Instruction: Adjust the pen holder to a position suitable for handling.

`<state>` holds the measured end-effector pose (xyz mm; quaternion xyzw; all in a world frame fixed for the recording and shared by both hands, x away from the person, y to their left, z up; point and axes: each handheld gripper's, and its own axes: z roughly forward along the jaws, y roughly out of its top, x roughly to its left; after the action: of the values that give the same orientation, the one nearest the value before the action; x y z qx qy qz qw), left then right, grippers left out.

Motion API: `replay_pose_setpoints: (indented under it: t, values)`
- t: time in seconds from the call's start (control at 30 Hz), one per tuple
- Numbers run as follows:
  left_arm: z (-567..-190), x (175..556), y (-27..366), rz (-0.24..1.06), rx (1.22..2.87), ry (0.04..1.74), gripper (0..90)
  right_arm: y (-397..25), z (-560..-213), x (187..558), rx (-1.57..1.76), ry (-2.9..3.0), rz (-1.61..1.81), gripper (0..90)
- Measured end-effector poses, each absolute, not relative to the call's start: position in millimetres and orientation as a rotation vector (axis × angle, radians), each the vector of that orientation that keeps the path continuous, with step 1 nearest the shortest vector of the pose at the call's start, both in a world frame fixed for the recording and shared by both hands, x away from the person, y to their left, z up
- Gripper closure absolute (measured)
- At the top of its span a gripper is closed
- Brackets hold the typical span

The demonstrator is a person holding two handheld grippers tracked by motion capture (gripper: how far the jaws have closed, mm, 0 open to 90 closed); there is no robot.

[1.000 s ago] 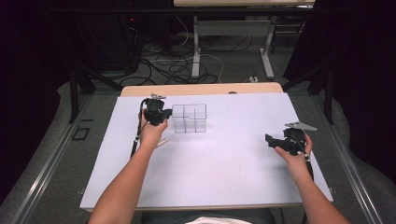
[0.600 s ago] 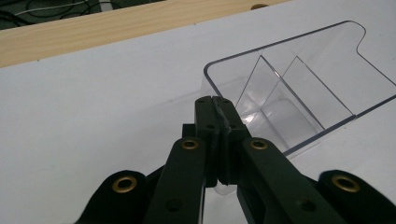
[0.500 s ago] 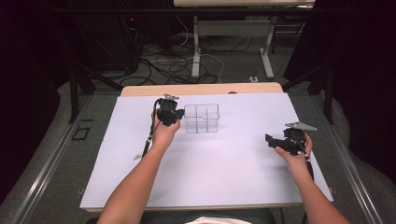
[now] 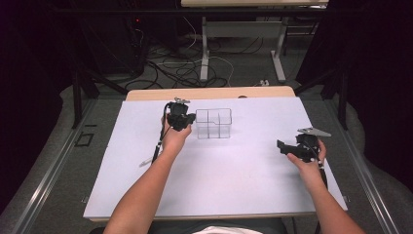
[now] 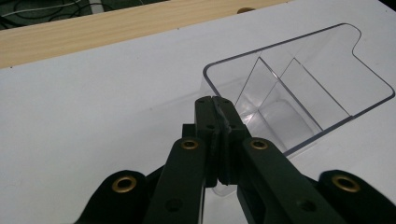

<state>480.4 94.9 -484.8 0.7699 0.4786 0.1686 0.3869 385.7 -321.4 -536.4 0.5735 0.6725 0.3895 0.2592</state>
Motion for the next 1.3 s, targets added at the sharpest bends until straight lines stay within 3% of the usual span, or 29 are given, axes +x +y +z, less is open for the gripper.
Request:
replay_pose_setpoints:
  t: [0.3, 0.5, 0.9, 1.3]
  values:
    - [-473.1, 471.8, 111.8, 0.393, 1.927, 1.208, 84.7, -325.1, -535.8, 384.5, 1.568, 1.809, 1.06, 14.6]
    - [-466.4, 464.8, 121.8, 0.355, 1.886, 1.199, 70.5, -324.3, -535.3, 384.0, 1.563, 1.812, 1.062, 14.7]
    - [-463.2, 442.8, 142.9, 0.285, 1.852, 1.191, 51.1, -324.3, -534.7, 383.3, 1.56, 1.809, 1.059, 14.8]
    - [-467.6, 429.4, 174.4, 0.37, 1.924, 1.137, 36.9, -323.8, -534.9, 383.0, 1.56, 1.817, 1.054, 14.9]
